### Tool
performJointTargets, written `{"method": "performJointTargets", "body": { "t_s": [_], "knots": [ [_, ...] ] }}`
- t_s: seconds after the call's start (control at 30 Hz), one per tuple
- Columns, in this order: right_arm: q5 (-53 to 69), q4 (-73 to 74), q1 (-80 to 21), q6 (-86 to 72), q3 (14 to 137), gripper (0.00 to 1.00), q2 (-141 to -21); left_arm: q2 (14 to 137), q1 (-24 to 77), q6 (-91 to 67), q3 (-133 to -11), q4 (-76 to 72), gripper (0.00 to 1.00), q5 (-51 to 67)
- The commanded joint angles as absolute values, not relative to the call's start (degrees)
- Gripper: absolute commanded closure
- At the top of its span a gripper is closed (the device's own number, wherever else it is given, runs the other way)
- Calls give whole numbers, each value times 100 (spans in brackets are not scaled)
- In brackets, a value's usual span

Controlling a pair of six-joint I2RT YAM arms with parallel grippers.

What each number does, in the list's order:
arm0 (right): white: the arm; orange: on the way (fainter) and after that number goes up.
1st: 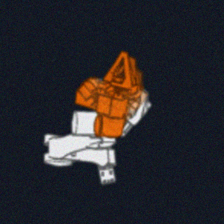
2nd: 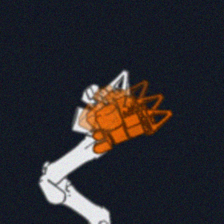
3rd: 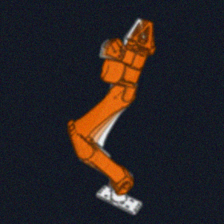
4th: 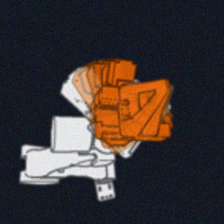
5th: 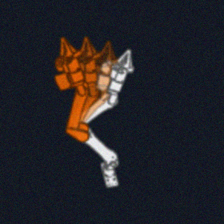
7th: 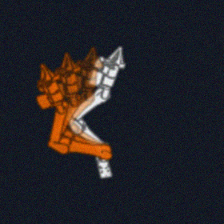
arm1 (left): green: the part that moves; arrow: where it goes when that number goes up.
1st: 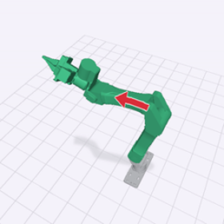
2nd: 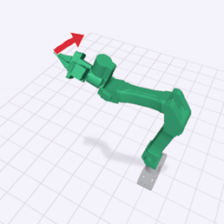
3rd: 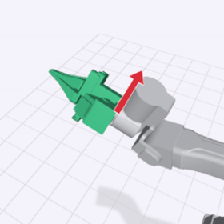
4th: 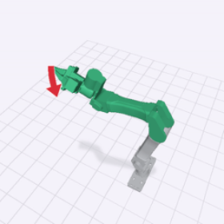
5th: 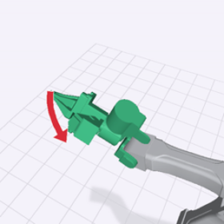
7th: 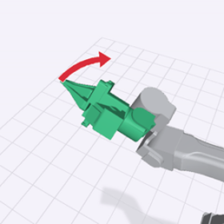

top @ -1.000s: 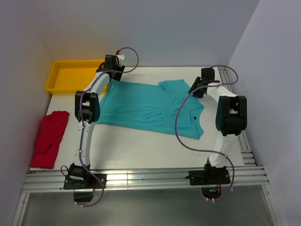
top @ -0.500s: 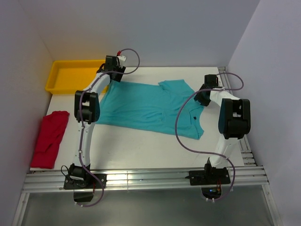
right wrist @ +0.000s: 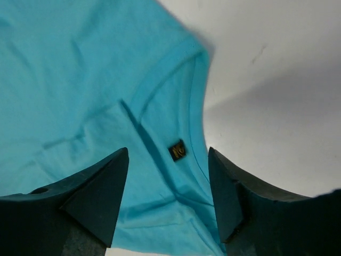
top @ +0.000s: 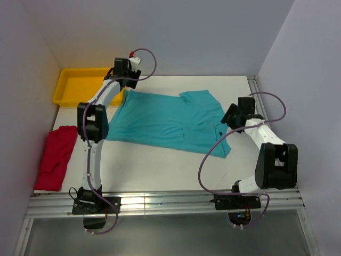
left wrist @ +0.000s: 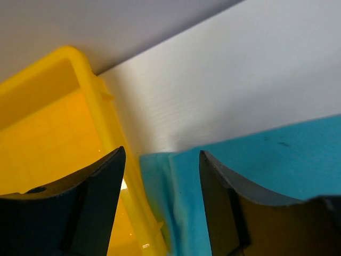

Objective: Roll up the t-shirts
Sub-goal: Fold the tshirt

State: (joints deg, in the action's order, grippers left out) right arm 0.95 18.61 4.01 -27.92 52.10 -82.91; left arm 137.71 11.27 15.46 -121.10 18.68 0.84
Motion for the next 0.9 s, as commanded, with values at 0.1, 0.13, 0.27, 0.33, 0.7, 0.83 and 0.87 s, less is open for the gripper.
{"method": "performJointTargets", "body": {
  "t_s": [0.1, 0.13, 0.27, 0.33, 0.7, 0.83, 0.87],
  "knots": [
    [483, 1829, 325, -2417, 4518, 26, -8156, 12877, 1151, 1327, -12340, 1881, 36, 712],
    [475, 1837, 256, -2373, 4500, 26, -8208, 12824, 1160, 1292, -12314, 1916, 37, 764],
    [317, 1872, 27, -2425, 4500, 24, -8244, 12446, 1169, 1231, -12016, 1951, 37, 975],
    [168, 1881, -175, -2513, 4465, 23, -8183, 12191, 1169, 1257, -11734, 1951, 37, 1028],
    [-553, 2732, -387, -2505, 4921, 25, -8691, 10979, 1143, 1678, -10329, 3161, 39, 1081],
    [-580, 2830, -430, -2426, 4975, 26, -8596, 10320, 967, 1872, -9512, 3489, 40, 976],
    [-624, 2882, -431, -2443, 4940, 26, -8544, 10162, 819, 1916, -9049, 3507, 40, 958]
  ]
}}
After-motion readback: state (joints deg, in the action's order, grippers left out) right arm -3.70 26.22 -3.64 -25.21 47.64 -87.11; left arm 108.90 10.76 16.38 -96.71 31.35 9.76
